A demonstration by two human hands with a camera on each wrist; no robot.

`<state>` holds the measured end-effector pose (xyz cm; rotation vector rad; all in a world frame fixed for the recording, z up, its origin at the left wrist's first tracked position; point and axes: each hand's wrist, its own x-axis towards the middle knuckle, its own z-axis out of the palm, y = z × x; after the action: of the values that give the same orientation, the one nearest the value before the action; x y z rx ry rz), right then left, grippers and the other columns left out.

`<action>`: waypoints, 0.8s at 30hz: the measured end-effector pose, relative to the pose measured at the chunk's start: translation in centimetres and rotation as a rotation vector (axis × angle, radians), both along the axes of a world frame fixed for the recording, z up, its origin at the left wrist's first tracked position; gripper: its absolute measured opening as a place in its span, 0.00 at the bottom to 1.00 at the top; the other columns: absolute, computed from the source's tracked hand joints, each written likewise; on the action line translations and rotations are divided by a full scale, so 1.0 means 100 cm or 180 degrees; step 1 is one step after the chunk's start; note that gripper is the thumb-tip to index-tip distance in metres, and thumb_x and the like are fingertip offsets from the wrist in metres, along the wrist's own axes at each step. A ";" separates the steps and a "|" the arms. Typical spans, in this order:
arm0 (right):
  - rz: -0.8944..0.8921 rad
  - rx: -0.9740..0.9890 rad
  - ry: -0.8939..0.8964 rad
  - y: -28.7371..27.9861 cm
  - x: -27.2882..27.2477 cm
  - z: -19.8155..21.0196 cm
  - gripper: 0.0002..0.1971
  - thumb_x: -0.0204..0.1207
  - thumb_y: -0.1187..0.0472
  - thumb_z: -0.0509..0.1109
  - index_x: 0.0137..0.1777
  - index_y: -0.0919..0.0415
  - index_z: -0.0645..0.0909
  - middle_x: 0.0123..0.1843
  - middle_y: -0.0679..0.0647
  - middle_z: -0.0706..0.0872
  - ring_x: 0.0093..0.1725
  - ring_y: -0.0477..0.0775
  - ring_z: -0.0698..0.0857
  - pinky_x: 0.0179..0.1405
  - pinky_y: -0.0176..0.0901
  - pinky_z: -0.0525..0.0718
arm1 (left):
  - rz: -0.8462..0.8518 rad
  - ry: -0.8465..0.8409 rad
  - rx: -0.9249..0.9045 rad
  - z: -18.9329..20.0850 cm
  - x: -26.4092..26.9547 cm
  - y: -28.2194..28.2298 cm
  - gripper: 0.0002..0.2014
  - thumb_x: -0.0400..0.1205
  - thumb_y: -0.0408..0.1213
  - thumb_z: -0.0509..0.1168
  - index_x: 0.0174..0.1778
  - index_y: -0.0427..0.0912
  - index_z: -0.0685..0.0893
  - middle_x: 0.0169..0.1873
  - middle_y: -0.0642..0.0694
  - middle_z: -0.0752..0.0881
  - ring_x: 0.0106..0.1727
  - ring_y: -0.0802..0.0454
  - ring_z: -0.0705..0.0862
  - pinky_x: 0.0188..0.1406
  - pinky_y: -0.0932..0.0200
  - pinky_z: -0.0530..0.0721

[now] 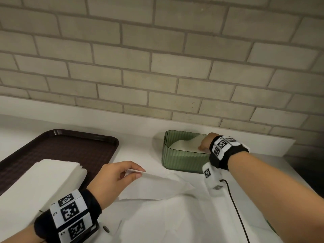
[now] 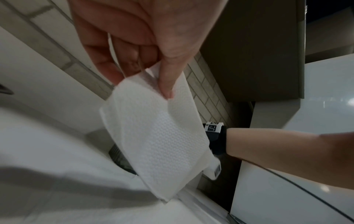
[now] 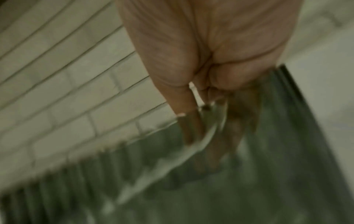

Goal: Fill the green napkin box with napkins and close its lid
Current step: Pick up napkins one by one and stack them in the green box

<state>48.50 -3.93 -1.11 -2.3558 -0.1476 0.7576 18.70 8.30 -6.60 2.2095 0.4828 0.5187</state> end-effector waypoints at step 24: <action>0.0998 -0.0778 -0.1955 -0.110 0.000 0.040 0.05 0.76 0.65 0.68 0.44 0.62 0.86 0.35 0.56 0.88 0.32 0.52 0.83 0.39 0.42 0.87 | 0.0662 0.0262 -0.0978 0.079 0.174 0.011 0.17 0.81 0.40 0.66 0.60 0.31 0.81 0.53 0.35 0.85 0.52 0.37 0.87 0.49 0.46 0.88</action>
<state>48.47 -14.95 2.87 -2.7700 -0.7342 0.1642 36.11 9.41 1.29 1.9016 0.7877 0.4307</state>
